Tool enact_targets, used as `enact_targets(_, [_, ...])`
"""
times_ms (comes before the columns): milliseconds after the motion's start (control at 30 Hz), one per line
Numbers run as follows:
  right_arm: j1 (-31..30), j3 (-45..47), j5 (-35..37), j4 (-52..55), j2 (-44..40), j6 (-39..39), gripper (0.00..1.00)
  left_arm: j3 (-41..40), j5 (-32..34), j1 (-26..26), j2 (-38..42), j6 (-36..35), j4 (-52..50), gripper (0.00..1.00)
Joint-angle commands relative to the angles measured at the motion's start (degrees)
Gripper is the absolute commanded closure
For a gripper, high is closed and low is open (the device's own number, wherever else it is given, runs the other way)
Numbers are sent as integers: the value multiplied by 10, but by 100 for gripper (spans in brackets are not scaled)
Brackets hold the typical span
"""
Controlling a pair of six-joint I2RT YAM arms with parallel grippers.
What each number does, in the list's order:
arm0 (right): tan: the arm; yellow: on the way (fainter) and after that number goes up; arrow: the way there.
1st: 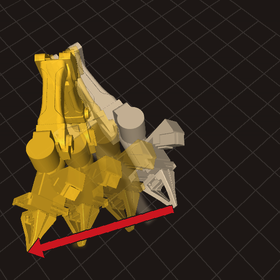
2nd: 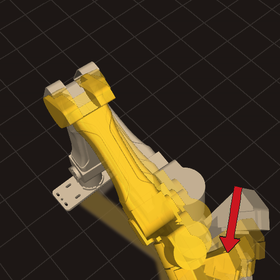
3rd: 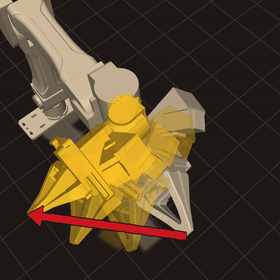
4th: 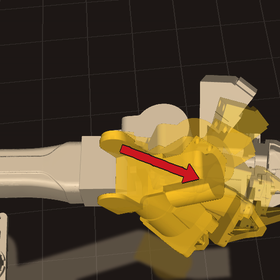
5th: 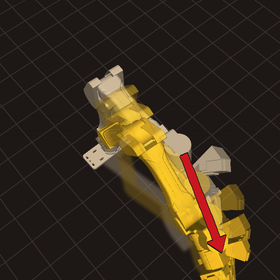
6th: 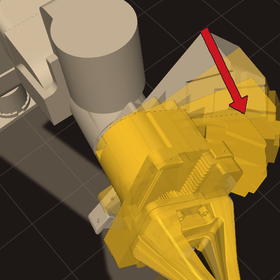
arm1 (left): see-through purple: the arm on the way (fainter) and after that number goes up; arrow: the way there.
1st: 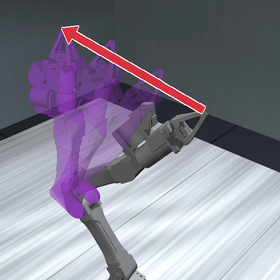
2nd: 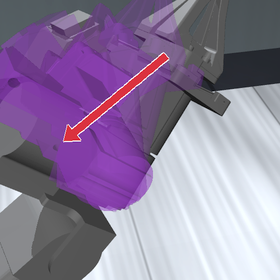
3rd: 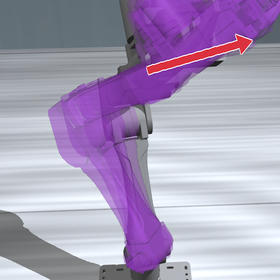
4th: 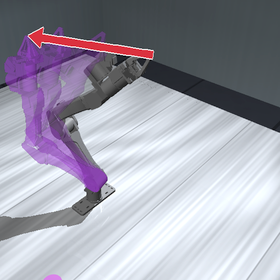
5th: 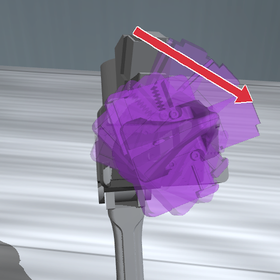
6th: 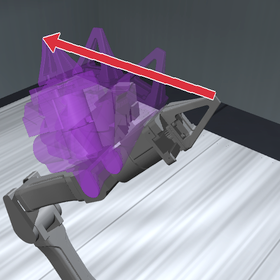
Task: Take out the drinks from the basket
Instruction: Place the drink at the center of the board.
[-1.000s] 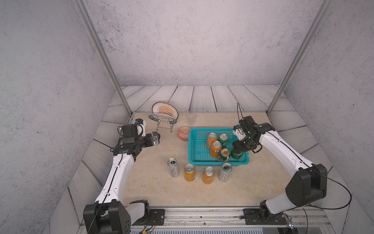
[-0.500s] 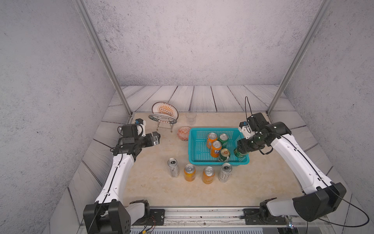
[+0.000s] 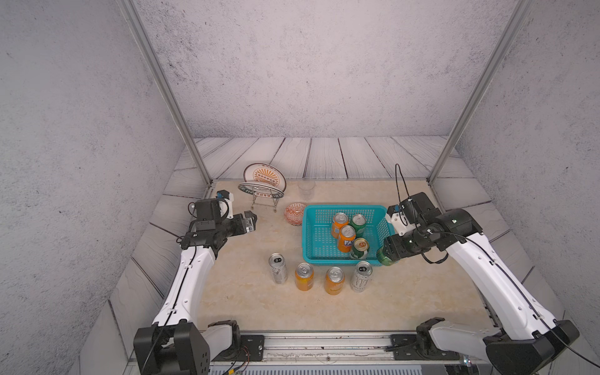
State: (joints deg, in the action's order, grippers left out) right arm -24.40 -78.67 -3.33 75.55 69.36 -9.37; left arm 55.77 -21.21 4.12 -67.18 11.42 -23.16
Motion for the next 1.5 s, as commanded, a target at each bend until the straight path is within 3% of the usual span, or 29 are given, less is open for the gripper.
enact_targets(0, [-12,18,9,-10,-24,-23,38,16,-2,5,0,-4,-2,1])
enact_targets(800, [-39,154,21,-61,-66,-98,38,16,2,6,-3,-6,-3,1])
enact_targets(1467, [-39,277,61,-200,-28,-142,38,16,0,6,-8,-6,-4,1])
